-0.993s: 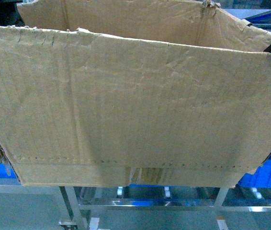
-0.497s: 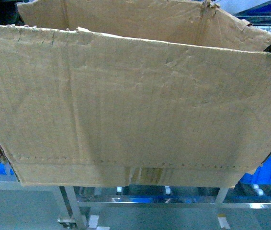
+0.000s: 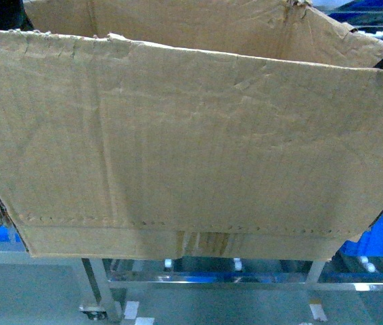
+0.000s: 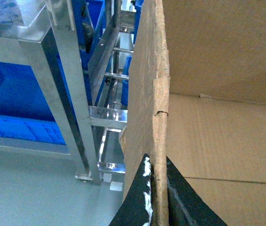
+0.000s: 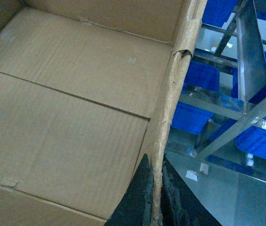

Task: Sort boxes to right shelf from conveyor

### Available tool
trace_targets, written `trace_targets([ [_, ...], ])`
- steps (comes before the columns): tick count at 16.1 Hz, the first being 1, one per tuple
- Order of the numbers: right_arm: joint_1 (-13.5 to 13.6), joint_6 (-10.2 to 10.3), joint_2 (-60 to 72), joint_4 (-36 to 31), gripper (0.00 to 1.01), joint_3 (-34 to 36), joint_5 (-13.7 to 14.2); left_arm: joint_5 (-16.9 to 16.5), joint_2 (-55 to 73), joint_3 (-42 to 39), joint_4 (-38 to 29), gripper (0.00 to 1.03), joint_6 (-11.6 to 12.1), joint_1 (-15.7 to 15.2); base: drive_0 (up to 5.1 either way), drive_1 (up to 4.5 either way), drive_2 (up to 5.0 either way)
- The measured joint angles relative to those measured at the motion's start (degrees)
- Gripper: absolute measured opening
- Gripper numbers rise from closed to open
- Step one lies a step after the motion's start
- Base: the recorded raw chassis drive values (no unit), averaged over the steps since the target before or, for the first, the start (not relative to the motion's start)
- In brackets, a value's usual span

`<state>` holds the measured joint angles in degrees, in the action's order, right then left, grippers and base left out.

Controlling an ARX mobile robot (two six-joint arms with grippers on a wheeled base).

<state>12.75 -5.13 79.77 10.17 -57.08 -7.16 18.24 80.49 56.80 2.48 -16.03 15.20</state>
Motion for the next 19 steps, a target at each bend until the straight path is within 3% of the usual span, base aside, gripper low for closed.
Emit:
trace_targets([
  [19, 0.04, 0.15, 0.13, 0.39, 0.02, 0.04, -0.15, 0.13, 0.13, 0.0, 0.33, 0.02, 0.02, -0.2, 0.0, 0.0, 0.0],
])
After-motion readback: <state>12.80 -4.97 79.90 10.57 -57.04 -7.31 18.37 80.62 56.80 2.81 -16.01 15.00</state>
